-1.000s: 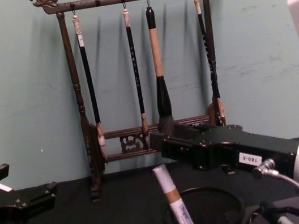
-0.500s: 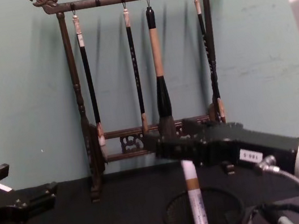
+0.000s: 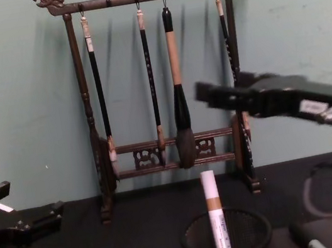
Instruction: Pick up the water-based marker from the table and place it into the pen holder.
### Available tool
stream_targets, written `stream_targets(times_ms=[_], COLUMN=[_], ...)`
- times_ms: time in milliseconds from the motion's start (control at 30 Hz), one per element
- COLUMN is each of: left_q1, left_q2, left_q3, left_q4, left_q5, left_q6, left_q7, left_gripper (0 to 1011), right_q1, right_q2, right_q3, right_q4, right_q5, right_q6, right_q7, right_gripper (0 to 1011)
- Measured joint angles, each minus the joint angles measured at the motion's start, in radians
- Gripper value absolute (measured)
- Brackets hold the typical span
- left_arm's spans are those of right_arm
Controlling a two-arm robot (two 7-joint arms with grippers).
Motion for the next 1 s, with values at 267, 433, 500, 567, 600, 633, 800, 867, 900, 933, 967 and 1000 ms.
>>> stream_targets(times_ms=[267,433,500,567,600,633,800,867,900,933,967,1000], left_q1=[0.000,0.000,0.000,0.000,0.000,0.000,0.000,0.000,0.000,0.000,0.000,0.000], left_q2=[0.000,0.000,0.000,0.000,0.000,0.000,0.000,0.000,0.000,0.000,0.000,0.000], left_q3=[0.000,0.000,0.000,0.000,0.000,0.000,0.000,0.000,0.000,0.000,0.000,0.000], left_q4=[0.000,0.000,0.000,0.000,0.000,0.000,0.000,0.000,0.000,0.000,0.000,0.000], left_q5=[0.000,0.000,0.000,0.000,0.000,0.000,0.000,0.000,0.000,0.000,0.000,0.000], left_q6=[0.000,0.000,0.000,0.000,0.000,0.000,0.000,0.000,0.000,0.000,0.000,0.000], left_q7=[0.000,0.000,0.000,0.000,0.000,0.000,0.000,0.000,0.000,0.000,0.000,0.000], left_gripper=[1001,1001,1001,1001,1001,1001,1001,1001,1001,1001,1001,1001], right_q1=[-0.032,-0.049,-0.050,-0.050,-0.049,-0.047,-0.035,-0.032,-0.030,-0.026,-0.024,-0.022], right_q2=[0.053,0.077,0.083,0.090,0.092,0.095,0.096,0.095,0.094,0.091,0.089,0.087], right_q3=[0.056,0.075,0.074,0.067,0.064,0.057,0.031,0.023,0.019,0.013,0.010,0.009], right_q4=[-0.065,-0.082,-0.082,-0.080,-0.078,-0.073,-0.051,-0.043,-0.039,-0.030,-0.025,-0.021], right_q5=[-0.047,-0.091,-0.103,-0.122,-0.128,-0.140,-0.174,-0.182,-0.185,-0.192,-0.195,-0.197], right_q6=[0.125,0.262,0.298,0.355,0.370,0.404,0.487,0.504,0.513,0.526,0.532,0.537], right_q7=[-0.125,-0.209,-0.223,-0.238,-0.242,-0.247,-0.252,-0.251,-0.250,-0.247,-0.245,-0.244], right_gripper=[1002,1000,1002,1002,1002,1002,1002,1000,1002,1000,1002,1002])
